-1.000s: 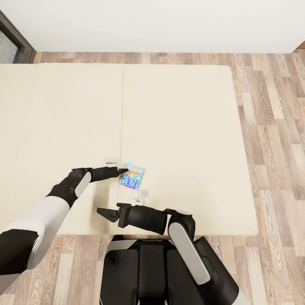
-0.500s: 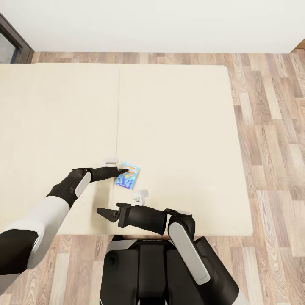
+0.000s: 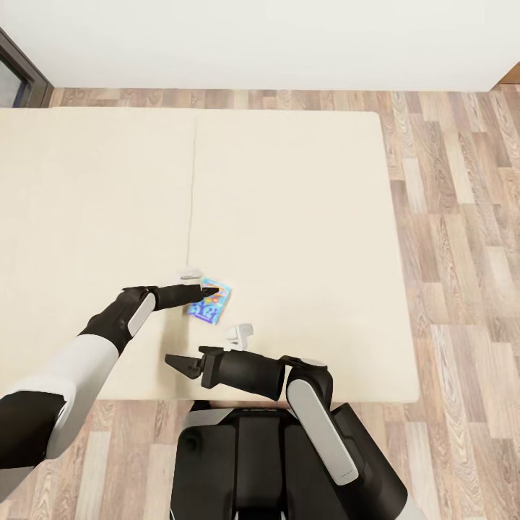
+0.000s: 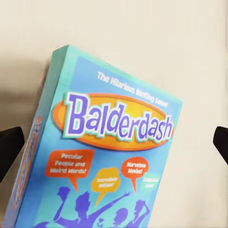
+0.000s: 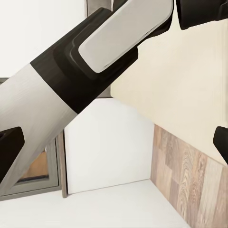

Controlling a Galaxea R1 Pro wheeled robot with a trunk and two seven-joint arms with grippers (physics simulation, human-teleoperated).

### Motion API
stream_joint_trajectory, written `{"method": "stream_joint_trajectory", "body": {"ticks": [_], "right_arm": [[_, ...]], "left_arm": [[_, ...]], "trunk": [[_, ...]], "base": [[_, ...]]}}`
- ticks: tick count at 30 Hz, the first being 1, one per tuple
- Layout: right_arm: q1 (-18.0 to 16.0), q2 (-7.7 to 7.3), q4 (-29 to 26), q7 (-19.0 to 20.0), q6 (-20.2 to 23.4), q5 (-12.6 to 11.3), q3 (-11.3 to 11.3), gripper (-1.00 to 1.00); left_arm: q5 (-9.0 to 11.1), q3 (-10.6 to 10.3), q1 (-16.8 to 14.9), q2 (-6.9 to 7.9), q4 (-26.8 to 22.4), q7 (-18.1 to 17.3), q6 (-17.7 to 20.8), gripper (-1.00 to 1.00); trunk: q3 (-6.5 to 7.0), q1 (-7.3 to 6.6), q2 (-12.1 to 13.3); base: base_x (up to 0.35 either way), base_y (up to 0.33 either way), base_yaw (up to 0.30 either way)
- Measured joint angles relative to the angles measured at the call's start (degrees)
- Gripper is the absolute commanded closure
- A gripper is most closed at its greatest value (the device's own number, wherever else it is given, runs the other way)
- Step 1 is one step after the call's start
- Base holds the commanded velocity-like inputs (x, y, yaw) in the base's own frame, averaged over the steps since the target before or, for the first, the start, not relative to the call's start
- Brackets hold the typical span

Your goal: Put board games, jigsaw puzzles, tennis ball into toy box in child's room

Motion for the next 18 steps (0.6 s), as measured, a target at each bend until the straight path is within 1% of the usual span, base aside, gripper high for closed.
{"method": "stream_joint_trajectory", "body": {"ticks": [14, 18], "right_arm": [[0.0, -0.02, 0.0, 0.08, -0.01, 0.0, -0.01, -1.0], [0.0, -0.02, 0.0, 0.07, 0.0, 0.0, 0.0, -1.0]], "left_arm": [[0.0, 0.01, 0.0, -0.01, 0.0, 0.06, 0.01, -1.0], [0.0, -0.01, 0.0, -0.02, 0.0, 0.07, 0.01, -1.0]], "trunk": [[0.0, 0.0, 0.0], [0.0, 0.0, 0.0]], "base": [[0.0, -0.014, 0.0], [0.0, -0.122, 0.0]]}}
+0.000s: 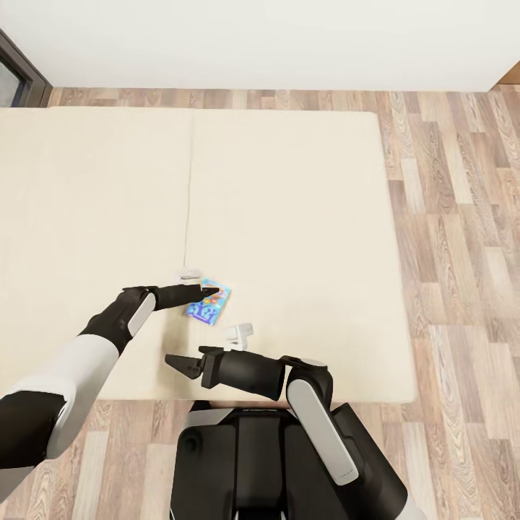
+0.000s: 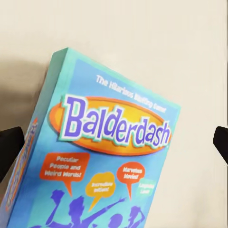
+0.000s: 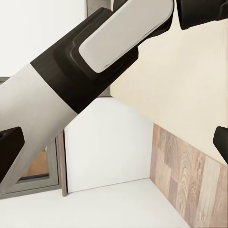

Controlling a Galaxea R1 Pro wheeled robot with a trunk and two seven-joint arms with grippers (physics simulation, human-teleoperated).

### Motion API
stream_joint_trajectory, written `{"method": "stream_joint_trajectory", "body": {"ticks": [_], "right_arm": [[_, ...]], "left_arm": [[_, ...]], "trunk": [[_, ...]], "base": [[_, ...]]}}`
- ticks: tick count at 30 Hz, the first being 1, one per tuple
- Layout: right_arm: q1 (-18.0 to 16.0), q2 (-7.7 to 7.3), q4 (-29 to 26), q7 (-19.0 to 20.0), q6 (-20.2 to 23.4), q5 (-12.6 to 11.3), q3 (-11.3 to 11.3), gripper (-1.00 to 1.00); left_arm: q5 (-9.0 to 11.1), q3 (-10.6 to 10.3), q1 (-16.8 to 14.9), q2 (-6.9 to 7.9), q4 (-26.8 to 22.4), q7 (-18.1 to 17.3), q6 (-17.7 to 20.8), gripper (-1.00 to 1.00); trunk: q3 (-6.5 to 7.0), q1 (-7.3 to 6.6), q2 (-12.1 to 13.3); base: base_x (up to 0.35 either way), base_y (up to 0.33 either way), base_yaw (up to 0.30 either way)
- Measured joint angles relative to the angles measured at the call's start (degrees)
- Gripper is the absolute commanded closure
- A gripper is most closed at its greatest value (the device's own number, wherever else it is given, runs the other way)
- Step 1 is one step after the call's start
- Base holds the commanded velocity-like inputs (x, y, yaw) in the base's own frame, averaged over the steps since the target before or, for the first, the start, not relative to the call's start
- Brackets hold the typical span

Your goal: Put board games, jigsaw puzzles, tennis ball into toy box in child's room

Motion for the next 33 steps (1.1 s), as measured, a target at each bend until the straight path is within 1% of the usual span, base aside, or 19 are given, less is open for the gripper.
{"method": "stream_joint_trajectory", "body": {"ticks": [8, 21, 33], "right_arm": [[0.0, 0.02, 0.0, 0.0, 0.0, 0.0, -0.03, -1.0], [0.0, 0.01, 0.0, 0.01, -0.01, 0.0, 0.01, -1.0], [0.0, 0.02, 0.0, 0.01, -0.01, 0.0, 0.01, -1.0]], "left_arm": [[-0.01, 0.01, 0.0, 0.01, -0.02, -0.11, -0.02, -1.0], [0.0, 0.01, 0.0, 0.02, -0.01, -0.25, -0.06, -1.0], [0.01, 0.11, 0.0, 0.13, -0.02, 0.19, 0.07, -1.0]], "trunk": [[0.0, 0.0, 0.0], [0.0, 0.0, 0.0], [0.0, 0.0, 0.0]], "base": [[0.0, -0.176, 0.0], [0.0, -0.047, 0.0], [0.0, -0.003, 0.0]]}}
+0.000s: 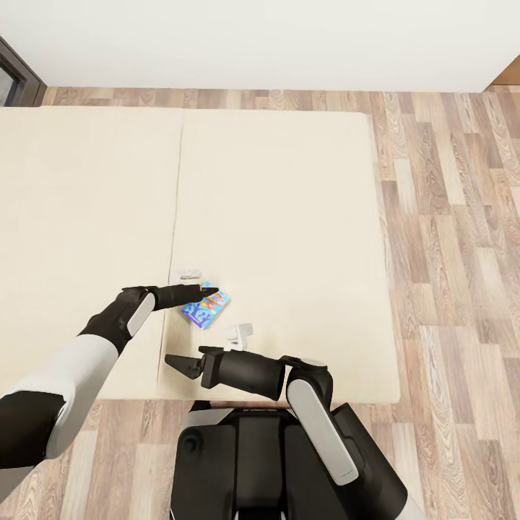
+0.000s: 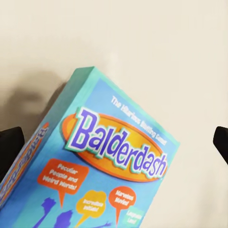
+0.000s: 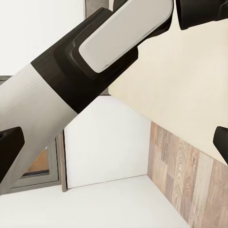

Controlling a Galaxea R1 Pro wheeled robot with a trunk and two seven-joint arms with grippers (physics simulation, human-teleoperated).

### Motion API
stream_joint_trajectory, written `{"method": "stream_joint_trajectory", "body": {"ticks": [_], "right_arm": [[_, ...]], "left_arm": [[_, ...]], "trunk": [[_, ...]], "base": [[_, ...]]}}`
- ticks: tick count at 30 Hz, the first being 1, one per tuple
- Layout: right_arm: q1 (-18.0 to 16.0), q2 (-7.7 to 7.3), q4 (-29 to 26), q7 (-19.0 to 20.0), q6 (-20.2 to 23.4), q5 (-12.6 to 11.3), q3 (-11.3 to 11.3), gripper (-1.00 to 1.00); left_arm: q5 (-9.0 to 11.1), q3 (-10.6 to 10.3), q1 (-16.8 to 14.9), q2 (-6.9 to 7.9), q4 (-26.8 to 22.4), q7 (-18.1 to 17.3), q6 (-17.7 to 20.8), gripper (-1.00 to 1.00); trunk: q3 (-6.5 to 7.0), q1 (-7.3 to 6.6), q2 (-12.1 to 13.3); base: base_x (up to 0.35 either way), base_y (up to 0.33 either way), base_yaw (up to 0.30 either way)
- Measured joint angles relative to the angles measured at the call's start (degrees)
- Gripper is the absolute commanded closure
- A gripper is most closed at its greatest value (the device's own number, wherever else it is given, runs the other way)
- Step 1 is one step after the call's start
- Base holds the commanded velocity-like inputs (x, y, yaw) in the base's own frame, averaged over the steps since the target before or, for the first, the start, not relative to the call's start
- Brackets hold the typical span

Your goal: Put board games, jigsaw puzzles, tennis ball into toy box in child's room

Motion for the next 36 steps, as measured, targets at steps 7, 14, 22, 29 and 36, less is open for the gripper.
{"method": "stream_joint_trajectory", "body": {"ticks": [7, 14, 22, 29, 36], "right_arm": [[0.0, 0.0, 0.0, 0.0, 0.0, 0.0, 0.0, -1.0], [0.0, -0.02, 0.0, 0.0, 0.0, 0.01, -0.03, -1.0], [0.0, 0.0, 0.0, 0.0, 0.0, 0.0, -0.06, -1.0], [0.0, -0.01, 0.0, 0.0, 0.0, 0.0, -0.08, -1.0], [0.0, 0.0, 0.0, -0.01, 0.01, 0.02, -0.09, -1.0]], "left_arm": [[-0.06, -0.1, 0.0, 0.06, 0.01, 0.06, 0.6, -1.0], [-0.06, -0.2, 0.0, 0.07, 0.03, 0.08, 1.57, -1.0], [0.0, -0.03, 0.0, 0.23, 0.02, 0.09, 4.85, -1.0], [0.02, 0.06, 0.0, 0.4, 0.04, 0.18, 6.32, -1.0], [0.04, 0.07, 0.0, 0.35, 0.04, 0.04, 6.82, -1.0]], "trunk": [[0.0, 0.0, 0.0], [0.0, 0.0, 0.0], [0.0, 0.0, 0.0], [0.0, 0.0, 0.0], [0.0, 0.0, 0.0]], "base": [[0.0, 0.0, 0.0], [0.0, 0.0, 0.0], [0.0, 0.0, 0.0], [0.0, -0.026, 0.0], [0.0, -0.118, 0.0]]}}
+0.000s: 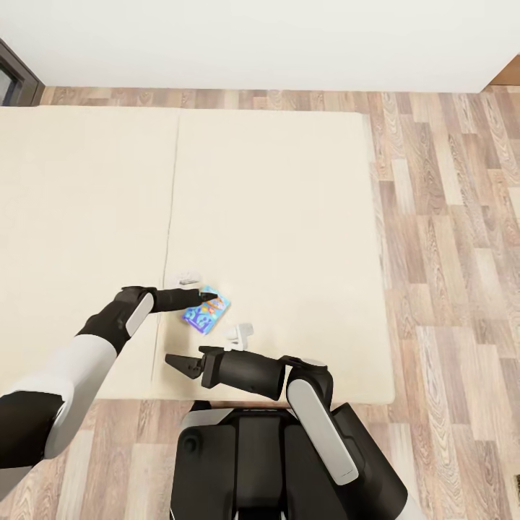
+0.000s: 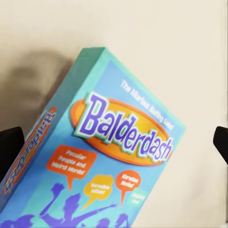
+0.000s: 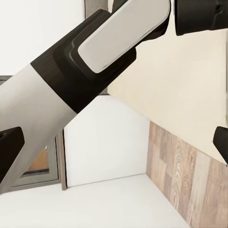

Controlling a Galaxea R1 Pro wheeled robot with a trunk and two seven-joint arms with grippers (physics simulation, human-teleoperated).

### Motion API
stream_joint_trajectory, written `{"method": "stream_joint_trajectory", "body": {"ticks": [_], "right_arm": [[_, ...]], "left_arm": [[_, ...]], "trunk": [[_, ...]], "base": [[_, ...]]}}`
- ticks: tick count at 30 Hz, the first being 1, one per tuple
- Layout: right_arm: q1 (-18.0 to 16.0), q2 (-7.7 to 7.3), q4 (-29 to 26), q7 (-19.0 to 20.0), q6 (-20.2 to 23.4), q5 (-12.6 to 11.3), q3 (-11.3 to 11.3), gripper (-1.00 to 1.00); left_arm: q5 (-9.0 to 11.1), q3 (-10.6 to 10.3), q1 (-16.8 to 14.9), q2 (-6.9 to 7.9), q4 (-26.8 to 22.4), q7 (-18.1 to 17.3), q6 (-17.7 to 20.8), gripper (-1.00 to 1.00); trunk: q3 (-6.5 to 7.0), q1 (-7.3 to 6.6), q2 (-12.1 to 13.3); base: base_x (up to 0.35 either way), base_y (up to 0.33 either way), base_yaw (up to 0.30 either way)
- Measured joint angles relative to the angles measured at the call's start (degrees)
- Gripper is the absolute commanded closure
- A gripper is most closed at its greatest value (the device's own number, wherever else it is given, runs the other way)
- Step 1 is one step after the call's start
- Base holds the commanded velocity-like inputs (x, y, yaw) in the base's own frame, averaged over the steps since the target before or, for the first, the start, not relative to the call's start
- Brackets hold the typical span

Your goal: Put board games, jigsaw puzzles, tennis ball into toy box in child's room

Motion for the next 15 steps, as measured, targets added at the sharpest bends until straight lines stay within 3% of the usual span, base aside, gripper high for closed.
{"method": "stream_joint_trajectory", "body": {"ticks": [6, 15], "right_arm": [[0.0, -0.03, 0.0, 0.06, 0.0, 0.0, 0.0, -1.0], [0.0, -0.09, 0.0, 0.1, -0.01, 0.0, 0.0, -1.0]], "left_arm": [[0.0, 0.05, 0.0, -0.07, -0.01, -0.03, 0.87, -1.0], [0.02, 0.09, 0.0, 0.06, -0.04, -0.1, 1.3, -1.0]], "trunk": [[0.0, 0.0, 0.0], [0.0, 0.0, 0.0]], "base": [[-0.028, -0.193, 0.0], [-0.004, -0.025, 0.0]]}}
